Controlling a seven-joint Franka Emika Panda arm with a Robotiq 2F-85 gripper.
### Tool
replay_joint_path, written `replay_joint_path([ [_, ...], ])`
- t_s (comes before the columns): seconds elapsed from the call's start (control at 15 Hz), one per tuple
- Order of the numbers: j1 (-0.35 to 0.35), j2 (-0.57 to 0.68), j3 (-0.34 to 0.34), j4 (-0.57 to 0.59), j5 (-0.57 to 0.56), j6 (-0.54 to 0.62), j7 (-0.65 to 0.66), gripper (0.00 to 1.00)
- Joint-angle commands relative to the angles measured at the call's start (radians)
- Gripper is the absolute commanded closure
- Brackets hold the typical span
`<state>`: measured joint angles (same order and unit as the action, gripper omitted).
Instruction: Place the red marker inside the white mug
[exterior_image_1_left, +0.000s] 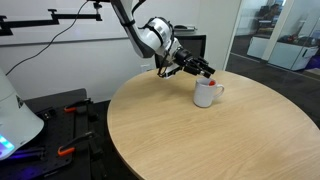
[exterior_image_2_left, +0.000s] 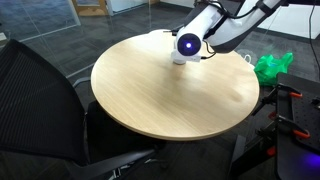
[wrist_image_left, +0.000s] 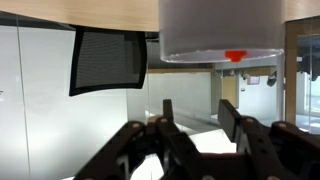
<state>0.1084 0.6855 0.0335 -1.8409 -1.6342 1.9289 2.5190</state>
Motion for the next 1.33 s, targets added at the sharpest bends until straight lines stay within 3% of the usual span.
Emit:
replay_joint_path([
  [0.0,-0.013,-0.041,0.021,-0.026,-0.019,0.014,0.033,0.17],
  [0.2,-0.009,-0.082,0.028,-0.057,-0.019,0.009,0.055,0.00],
  [0.73,-0.005,-0.219,0.039,-0.151,-0.006,-0.017,0.130,0.00],
  [0.93,-0.008,-0.271,0.044,-0.125,0.018,-0.017,0.080,0.00],
  [1.0,-0.008,-0.208,0.041,-0.091,0.005,-0.009,0.079,0.00],
  [1.27,-0.008,-0.208,0.042,-0.091,0.005,-0.009,0.074,0.00],
])
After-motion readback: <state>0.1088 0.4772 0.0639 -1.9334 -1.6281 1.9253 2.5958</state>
